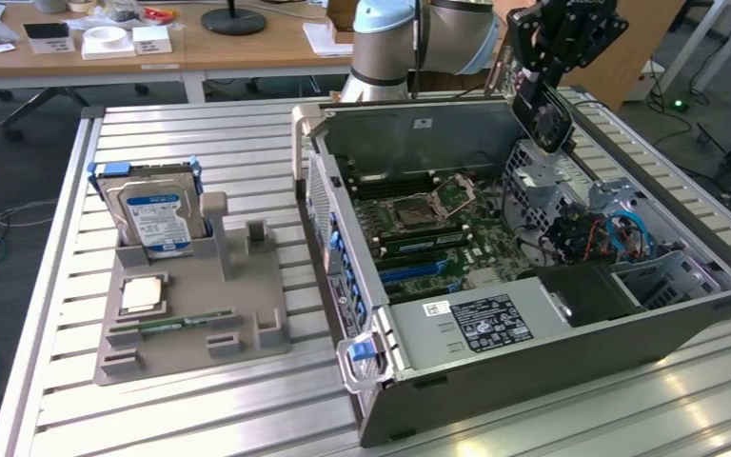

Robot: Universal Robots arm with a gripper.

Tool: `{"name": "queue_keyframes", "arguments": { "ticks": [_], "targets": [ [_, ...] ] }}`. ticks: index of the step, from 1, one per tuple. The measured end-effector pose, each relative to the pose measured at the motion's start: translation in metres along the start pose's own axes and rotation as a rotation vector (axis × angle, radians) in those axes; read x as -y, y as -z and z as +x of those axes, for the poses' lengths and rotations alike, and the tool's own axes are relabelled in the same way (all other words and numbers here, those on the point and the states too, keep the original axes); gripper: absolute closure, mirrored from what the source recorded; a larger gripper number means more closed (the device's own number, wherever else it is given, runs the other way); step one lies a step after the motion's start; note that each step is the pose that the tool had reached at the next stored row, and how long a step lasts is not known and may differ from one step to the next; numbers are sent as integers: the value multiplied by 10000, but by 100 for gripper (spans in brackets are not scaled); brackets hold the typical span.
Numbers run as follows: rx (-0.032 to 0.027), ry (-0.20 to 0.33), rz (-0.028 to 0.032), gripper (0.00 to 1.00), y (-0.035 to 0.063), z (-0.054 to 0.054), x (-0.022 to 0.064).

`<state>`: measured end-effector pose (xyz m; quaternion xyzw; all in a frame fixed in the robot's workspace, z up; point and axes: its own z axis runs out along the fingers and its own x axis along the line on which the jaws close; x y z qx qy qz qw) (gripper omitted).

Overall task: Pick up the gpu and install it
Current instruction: 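Insert the gpu into the slot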

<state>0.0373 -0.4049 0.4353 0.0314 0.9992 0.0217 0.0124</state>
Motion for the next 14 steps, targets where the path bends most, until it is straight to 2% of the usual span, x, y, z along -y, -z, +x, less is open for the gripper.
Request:
{"name": "queue_keyframes", "arguments": {
  "ticks": [4, 14],
  "targets": [
    [-11, 249, -5, 74, -2, 0, 0],
    [-89, 2010, -47, 74, -15, 0, 1]
  ]
}}
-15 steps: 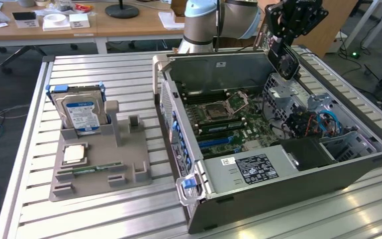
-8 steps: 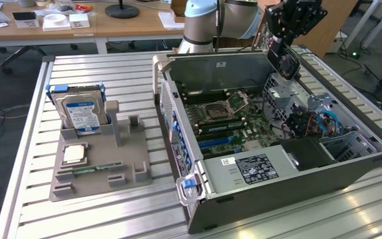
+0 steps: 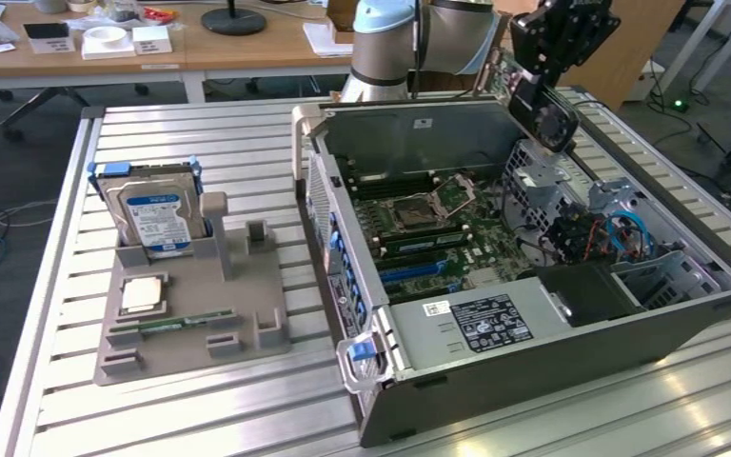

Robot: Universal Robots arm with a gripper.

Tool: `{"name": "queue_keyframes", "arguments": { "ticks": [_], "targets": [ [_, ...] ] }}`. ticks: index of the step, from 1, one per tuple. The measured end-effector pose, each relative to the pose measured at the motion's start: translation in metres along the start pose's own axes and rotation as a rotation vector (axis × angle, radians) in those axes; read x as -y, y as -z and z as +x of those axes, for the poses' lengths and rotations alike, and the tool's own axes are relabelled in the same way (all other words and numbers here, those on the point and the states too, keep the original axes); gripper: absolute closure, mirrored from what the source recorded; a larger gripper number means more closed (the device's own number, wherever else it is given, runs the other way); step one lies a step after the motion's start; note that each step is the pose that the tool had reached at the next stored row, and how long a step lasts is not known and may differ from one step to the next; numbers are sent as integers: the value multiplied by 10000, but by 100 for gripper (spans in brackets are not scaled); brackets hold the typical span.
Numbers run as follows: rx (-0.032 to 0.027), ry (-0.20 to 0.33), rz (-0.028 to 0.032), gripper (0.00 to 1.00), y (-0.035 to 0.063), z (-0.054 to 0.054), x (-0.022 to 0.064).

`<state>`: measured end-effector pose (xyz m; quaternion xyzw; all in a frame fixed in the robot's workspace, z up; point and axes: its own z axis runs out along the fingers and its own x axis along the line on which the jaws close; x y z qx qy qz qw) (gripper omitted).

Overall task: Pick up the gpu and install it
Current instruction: 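Insert the gpu into the slot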

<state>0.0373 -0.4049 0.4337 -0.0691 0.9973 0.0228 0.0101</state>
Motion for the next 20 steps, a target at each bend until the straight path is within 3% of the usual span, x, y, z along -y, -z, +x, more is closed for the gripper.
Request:
{"name": "queue_keyframes", "arguments": {
  "ticks": [20],
  "targets": [
    [-160, 3636, -84, 74, -27, 1, 1]
  ]
}}
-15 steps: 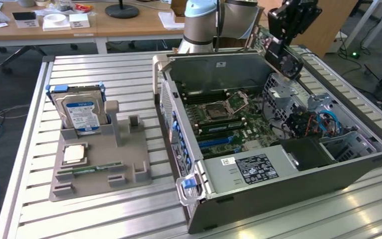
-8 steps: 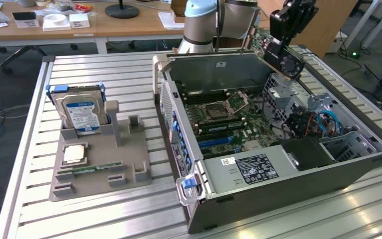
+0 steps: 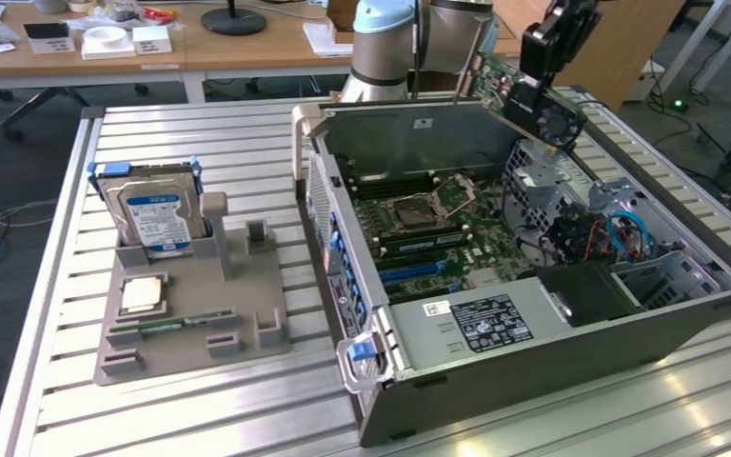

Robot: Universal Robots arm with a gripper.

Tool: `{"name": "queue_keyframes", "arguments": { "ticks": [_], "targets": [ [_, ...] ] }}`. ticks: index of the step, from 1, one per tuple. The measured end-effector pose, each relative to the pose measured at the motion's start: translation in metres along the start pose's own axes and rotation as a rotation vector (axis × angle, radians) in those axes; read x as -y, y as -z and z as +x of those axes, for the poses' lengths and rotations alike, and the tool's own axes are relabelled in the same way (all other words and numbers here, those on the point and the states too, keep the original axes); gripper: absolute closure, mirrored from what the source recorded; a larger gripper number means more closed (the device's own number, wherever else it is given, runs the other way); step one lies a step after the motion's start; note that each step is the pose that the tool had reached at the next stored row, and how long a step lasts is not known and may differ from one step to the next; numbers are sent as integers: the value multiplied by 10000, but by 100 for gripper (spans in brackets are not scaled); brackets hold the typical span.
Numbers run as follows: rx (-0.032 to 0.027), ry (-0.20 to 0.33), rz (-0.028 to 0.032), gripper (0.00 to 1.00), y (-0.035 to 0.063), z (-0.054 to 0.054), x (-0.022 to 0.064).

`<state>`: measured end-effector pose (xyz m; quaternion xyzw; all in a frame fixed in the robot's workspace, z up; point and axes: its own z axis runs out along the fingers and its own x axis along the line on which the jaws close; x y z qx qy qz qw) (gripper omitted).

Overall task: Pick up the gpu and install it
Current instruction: 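Insert the gpu into the slot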

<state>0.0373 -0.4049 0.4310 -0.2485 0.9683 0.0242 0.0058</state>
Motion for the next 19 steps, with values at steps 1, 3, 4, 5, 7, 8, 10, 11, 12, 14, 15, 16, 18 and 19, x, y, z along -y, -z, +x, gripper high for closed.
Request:
{"name": "queue_keyframes", "arguments": {
  "ticks": [1, 3, 4, 5, 7, 8, 10, 11, 12, 14, 15, 16, 18, 19],
  "targets": [
    [-8, 180, -4, 74, -1, 0, 0],
    [-23, 539, -13, 74, -4, 0, 0],
    [-32, 717, -17, 74, -6, 0, 0],
    [-39, 898, -21, 74, -7, 0, 0],
    [-56, 1274, -30, 74, -10, 0, 1],
    [-64, 1454, -35, 74, -12, 0, 1],
    [-80, 1813, -43, 74, -14, 0, 1],
    [-88, 1992, -48, 74, -16, 0, 1],
    [-95, 2172, -51, 74, -17, 0, 1],
    [-111, 2548, -61, 74, -20, 0, 1],
    [-120, 2727, -65, 74, -22, 0, 1],
    [-128, 2901, -68, 74, -23, 1, 1],
    [-144, 3260, -77, 74, -26, 1, 1],
    [-152, 3457, -82, 74, -27, 1, 1]
  ]
}}
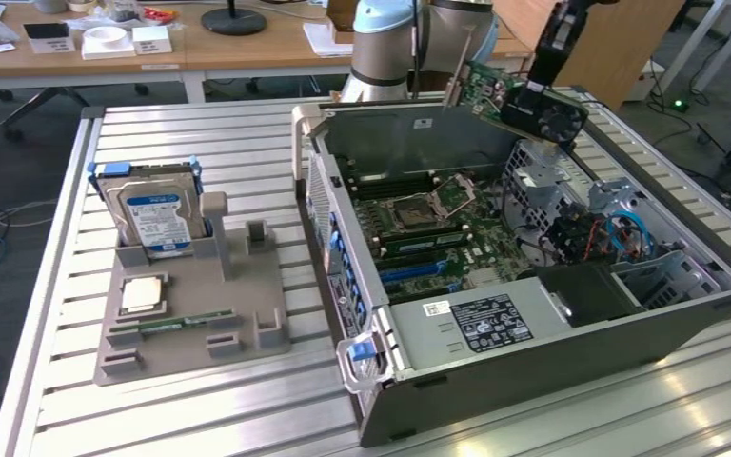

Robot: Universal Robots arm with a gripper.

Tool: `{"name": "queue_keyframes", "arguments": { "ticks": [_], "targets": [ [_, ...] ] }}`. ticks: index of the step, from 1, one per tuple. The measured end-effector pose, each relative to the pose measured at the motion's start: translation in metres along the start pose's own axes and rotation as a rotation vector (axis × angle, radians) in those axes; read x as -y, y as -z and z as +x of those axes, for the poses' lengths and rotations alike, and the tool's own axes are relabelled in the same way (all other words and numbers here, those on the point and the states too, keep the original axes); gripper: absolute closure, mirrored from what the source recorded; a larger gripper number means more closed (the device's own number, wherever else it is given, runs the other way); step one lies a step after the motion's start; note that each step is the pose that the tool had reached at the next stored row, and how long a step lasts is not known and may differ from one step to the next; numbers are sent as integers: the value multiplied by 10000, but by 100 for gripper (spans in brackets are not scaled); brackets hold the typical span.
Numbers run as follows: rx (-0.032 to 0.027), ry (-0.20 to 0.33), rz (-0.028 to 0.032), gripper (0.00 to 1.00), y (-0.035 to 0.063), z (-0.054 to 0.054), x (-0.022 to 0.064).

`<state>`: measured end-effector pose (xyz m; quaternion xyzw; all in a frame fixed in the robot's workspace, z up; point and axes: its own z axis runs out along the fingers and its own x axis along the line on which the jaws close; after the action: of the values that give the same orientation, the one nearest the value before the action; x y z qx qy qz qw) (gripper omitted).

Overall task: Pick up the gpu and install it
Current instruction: 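Insert the gpu into the slot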

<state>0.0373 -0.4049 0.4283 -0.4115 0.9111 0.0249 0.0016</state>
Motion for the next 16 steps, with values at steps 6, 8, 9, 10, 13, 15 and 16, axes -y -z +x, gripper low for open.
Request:
{"name": "queue_keyframes", "arguments": {
  "ticks": [6, 8, 9, 10, 13, 15, 16],
  "targets": [
    [-48, 1077, -25, 74, -8, 0, 0],
    [-64, 1436, -33, 74, -11, 0, 1],
    [-72, 1633, -38, 74, -13, 0, 1],
    [-80, 1813, -42, 74, -14, 0, 1],
    [-104, 2351, -55, 74, -18, 0, 1],
    [-120, 2716, -64, 74, -21, 0, 1],
    [-128, 2895, -67, 74, -23, 1, 1]
  ]
}}
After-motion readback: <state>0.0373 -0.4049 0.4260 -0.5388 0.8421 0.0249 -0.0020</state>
